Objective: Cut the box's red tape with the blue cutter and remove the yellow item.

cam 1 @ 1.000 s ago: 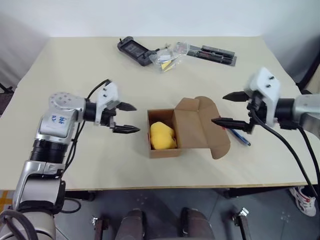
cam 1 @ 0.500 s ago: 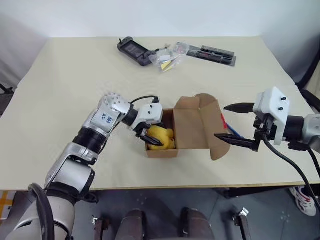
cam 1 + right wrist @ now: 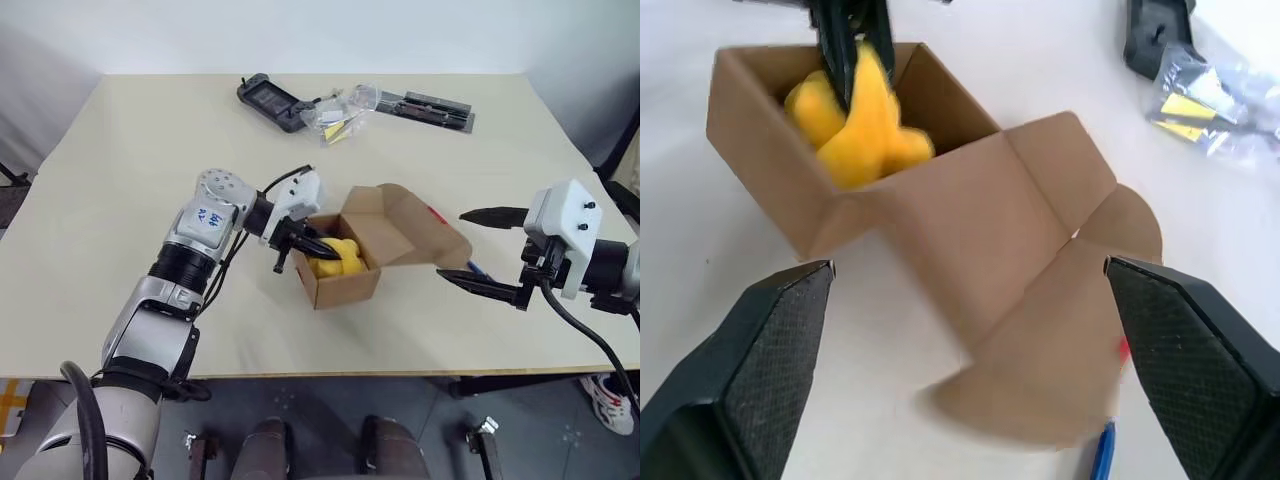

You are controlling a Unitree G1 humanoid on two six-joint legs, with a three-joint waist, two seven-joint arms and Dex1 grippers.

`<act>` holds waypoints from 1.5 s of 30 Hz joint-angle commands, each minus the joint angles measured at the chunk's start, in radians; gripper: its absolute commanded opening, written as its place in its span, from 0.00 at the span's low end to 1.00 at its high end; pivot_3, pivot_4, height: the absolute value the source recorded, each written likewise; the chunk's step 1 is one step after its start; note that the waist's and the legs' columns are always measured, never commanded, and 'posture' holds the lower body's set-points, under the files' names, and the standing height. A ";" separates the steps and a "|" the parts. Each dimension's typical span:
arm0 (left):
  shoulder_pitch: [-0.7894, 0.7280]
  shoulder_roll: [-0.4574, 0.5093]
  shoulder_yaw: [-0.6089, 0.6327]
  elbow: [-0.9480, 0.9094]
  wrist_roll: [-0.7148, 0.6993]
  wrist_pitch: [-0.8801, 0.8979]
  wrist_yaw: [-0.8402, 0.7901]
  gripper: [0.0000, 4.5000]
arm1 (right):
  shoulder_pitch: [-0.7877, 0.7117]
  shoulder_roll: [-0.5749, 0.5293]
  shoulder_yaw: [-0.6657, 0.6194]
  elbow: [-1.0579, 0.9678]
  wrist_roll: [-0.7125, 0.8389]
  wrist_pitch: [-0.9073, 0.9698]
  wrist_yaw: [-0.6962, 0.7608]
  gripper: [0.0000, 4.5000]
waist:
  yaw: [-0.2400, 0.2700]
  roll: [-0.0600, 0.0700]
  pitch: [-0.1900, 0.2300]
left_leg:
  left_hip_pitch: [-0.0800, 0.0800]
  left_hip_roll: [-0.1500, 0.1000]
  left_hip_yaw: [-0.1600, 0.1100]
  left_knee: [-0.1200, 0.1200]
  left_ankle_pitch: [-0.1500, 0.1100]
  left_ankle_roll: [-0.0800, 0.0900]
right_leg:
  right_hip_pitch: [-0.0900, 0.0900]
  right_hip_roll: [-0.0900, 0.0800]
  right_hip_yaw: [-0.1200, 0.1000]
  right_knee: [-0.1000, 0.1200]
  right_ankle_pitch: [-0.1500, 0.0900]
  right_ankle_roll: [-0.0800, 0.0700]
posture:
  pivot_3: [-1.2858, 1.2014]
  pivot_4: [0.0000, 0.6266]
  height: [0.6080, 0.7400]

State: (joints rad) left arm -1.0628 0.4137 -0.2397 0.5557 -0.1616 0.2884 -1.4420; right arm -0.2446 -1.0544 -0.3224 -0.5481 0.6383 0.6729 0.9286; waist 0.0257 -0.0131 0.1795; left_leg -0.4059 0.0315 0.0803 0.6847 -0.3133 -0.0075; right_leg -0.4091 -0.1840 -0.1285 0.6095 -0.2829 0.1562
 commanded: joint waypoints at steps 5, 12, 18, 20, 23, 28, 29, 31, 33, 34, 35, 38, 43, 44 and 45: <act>0.060 0.006 0.097 -0.166 -0.110 0.109 0.049 0.01 | -0.017 -0.016 -0.031 0.037 0.005 -0.056 0.062 1.00 | -0.001 0.000 0.000 | 0.000 0.000 0.000 0.000 0.000 0.000 | 0.000 0.000 0.000 0.000 0.000 0.000 | 0.52 0.24 1.00; 0.037 0.026 0.213 -0.173 -0.148 0.136 0.194 0.01 | -0.055 0.024 -0.018 0.069 0.034 -0.092 0.093 1.00 | -0.001 0.000 0.000 | 0.000 0.000 0.000 0.000 0.000 0.000 | 0.000 0.000 0.000 0.001 0.000 0.000 | 0.52 0.24 1.00; 0.012 0.071 0.349 -0.172 -0.168 0.206 0.396 0.01 | -0.050 0.058 -0.020 0.129 0.045 -0.140 0.152 1.00 | 0.000 0.000 0.000 | 0.001 0.000 -0.001 0.000 0.000 0.000 | 0.000 0.000 0.000 0.001 0.000 0.000 | 0.52 0.24 1.00; 0.019 0.119 0.420 -0.166 -0.149 0.233 0.528 0.01 | -0.043 0.077 -0.011 0.196 0.030 -0.200 0.205 1.00 | -0.002 -0.003 0.002 | 0.001 0.000 -0.001 0.000 0.000 0.000 | 0.001 0.000 -0.001 0.001 0.000 0.000 | 0.52 0.24 1.00; 0.100 0.205 0.434 -0.192 -0.101 0.286 0.623 0.01 | -0.077 0.097 0.013 0.290 0.006 -0.258 0.246 1.00 | -0.015 -0.003 0.002 | 0.001 0.000 -0.001 0.000 0.000 0.000 | 0.001 0.000 0.000 0.001 0.000 0.000 | 0.52 0.24 1.00; 0.315 0.311 0.466 -0.284 -0.071 0.313 0.701 0.01 | -0.212 0.179 0.043 0.378 0.070 -0.238 0.241 1.00 | -0.028 -0.002 0.001 | 0.005 0.001 -0.001 -0.003 0.000 -0.001 | 0.001 0.000 0.000 0.005 0.000 0.000 | 0.52 0.24 1.00; 0.344 0.319 0.478 -0.309 -0.078 0.327 0.711 0.01 | -0.233 0.196 0.044 0.392 0.085 -0.223 0.239 1.00 | -0.028 -0.003 0.002 | 0.005 0.001 -0.001 -0.002 0.000 -0.001 | 0.001 0.000 0.000 0.005 0.000 0.000 | 0.52 0.24 1.00; 0.391 0.333 0.503 -0.348 -0.096 0.347 0.726 0.01 | -0.253 0.207 0.053 0.414 0.098 -0.213 0.266 1.00 | -0.021 -0.007 0.004 | 0.003 0.001 -0.001 -0.001 0.000 -0.001 | 0.000 0.000 0.000 0.005 0.000 0.000 | 0.52 0.24 1.00; 0.448 0.353 0.536 -0.364 -0.100 0.349 0.742 0.01 | -0.270 0.207 0.056 0.457 0.100 -0.211 0.299 1.00 | -0.012 -0.008 0.004 | 0.002 0.001 -0.003 0.000 0.000 -0.001 | 0.001 0.000 -0.001 0.005 0.000 0.000 | 0.52 0.24 1.00; 0.468 0.362 0.551 -0.355 -0.099 0.337 0.749 0.01 | -0.280 0.215 0.051 0.479 0.104 -0.222 0.308 1.00 | -0.008 -0.008 0.004 | 0.002 0.000 -0.003 0.000 0.000 -0.001 | 0.001 0.000 -0.001 0.004 0.000 0.000 | 0.52 0.24 1.00; 0.483 0.370 0.564 -0.341 -0.093 0.314 0.761 0.01 | -0.289 0.214 0.053 0.499 0.100 -0.225 0.315 1.00 | -0.007 -0.008 0.004 | 0.002 0.000 -0.003 0.000 0.000 -0.001 | 0.001 0.000 -0.001 0.004 0.000 0.000 | 0.52 0.24 1.00; 0.521 0.401 0.577 -0.314 -0.082 0.304 0.772 0.08 | -0.308 0.201 0.068 0.551 0.071 -0.250 0.347 1.00 | -0.005 -0.008 0.004 | 0.002 0.000 -0.002 0.000 0.000 -0.001 | 0.001 0.000 -0.001 0.004 0.000 0.000 | 0.52 0.24 1.00; 0.571 0.434 0.592 -0.369 -0.130 0.325 0.725 0.43 | -0.347 0.211 0.083 0.594 0.047 -0.265 0.368 1.00 | -0.005 -0.008 0.004 | 0.002 0.000 -0.001 0.000 0.000 -0.001 | 0.000 0.000 0.000 0.004 0.000 0.000 | 0.52 0.24 1.00; 0.579 0.438 0.603 -0.388 -0.144 0.329 0.717 0.50 | -0.362 0.216 0.089 0.611 0.036 -0.276 0.373 1.00 | -0.005 -0.008 0.004 | 0.002 0.001 -0.001 0.000 0.000 -0.001 | 0.000 0.000 -0.001 0.004 0.000 0.000 | 0.52 0.24 1.00; 0.586 0.441 0.610 -0.400 -0.156 0.329 0.710 0.57 | -0.371 0.221 0.094 0.620 0.029 -0.283 0.376 1.00 | -0.006 -0.008 0.004 | 0.002 0.001 -0.001 0.000 0.000 -0.001 | 0.000 0.000 0.000 0.004 0.000 0.000 | 0.52 0.24 1.00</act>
State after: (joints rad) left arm -0.4779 0.8285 0.3230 0.2180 -0.2842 0.6235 -0.7172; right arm -0.5931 -0.8359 -0.2199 0.0677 0.6734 0.4163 1.2944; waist 0.0201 -0.0212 0.1831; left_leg -0.4036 0.0320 0.0788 0.6843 -0.3130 -0.0086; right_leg -0.4087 -0.1840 -0.1289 0.6134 -0.2828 0.1564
